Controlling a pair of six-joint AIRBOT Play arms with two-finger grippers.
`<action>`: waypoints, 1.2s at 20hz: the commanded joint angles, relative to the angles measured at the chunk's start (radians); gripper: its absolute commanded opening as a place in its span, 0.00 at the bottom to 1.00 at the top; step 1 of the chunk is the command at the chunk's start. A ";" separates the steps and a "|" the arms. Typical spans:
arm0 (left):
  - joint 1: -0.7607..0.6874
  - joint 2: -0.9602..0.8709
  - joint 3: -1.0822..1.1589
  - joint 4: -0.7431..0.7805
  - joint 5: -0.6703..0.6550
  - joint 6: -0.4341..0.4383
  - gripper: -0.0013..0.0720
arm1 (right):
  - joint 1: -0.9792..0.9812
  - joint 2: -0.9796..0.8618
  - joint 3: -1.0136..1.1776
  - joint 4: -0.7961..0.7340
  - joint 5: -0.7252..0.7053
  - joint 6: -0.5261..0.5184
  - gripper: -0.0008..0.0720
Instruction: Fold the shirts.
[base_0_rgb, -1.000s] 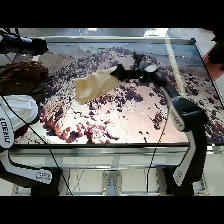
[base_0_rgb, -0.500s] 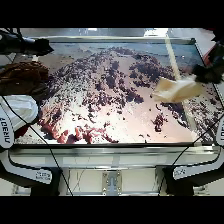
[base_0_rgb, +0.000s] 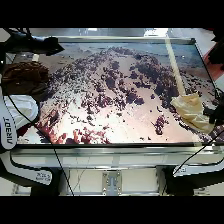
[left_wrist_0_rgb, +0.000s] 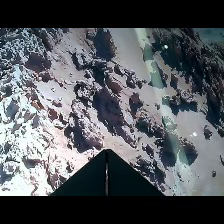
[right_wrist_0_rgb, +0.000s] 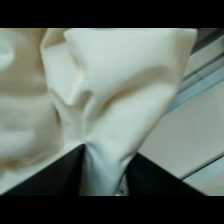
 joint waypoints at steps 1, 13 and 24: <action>-0.008 0.001 0.000 -0.003 -0.006 -0.050 0.04 | 0.006 0.056 -0.041 -0.043 0.013 -0.064 0.91; -0.009 0.001 0.000 -0.003 -0.161 -0.130 0.04 | 0.356 0.351 0.065 1.332 -0.476 -0.489 0.94; -0.009 0.001 0.000 -0.003 -0.229 -0.130 0.04 | 0.866 0.332 -0.180 0.763 -0.647 -0.280 0.94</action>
